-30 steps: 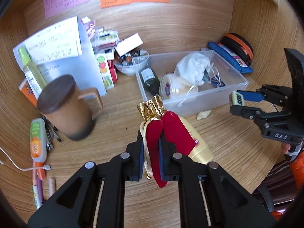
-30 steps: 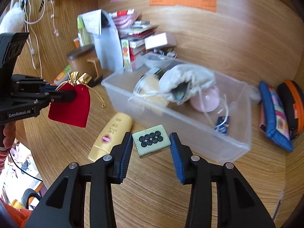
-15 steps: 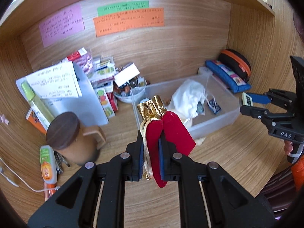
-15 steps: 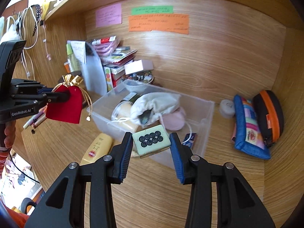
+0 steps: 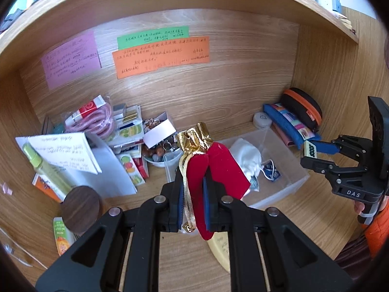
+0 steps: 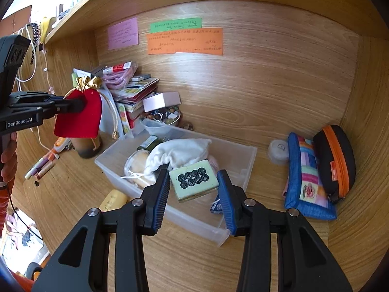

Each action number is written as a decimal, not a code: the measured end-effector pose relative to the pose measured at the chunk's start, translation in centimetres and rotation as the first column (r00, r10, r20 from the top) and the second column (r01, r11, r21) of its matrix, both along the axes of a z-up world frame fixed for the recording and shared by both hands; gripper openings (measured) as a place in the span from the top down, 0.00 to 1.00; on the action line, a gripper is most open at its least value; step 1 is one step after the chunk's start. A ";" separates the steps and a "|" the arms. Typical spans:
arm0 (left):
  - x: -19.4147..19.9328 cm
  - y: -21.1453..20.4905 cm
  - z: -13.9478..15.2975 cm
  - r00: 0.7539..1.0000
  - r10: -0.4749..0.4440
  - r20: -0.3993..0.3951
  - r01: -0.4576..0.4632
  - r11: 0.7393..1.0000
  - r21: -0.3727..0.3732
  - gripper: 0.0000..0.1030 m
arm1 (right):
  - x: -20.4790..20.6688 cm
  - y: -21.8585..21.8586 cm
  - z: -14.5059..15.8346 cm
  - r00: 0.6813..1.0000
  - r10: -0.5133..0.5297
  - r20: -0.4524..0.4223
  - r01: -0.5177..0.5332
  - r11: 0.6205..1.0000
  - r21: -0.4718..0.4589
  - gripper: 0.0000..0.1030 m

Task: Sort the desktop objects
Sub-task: 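Lower the red pouch and green tile into the bin and open both tools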

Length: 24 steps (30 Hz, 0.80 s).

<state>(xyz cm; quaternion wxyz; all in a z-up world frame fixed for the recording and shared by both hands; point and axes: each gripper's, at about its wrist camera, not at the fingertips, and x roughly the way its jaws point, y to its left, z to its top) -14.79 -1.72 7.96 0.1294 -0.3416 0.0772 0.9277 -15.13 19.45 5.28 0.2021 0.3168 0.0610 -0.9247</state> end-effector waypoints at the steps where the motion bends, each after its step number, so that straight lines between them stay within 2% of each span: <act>1: -0.4 0.1 -0.1 1.000 -0.003 0.003 0.003 1.000 -0.001 0.88 | -0.2 0.1 0.0 1.000 -0.001 0.001 0.001 1.000 0.000 0.65; 24: -8.2 1.6 -5.6 0.992 -0.028 0.123 0.029 1.000 -0.005 0.88 | -7.4 0.8 -3.9 0.996 -0.018 0.090 0.016 1.000 0.025 0.65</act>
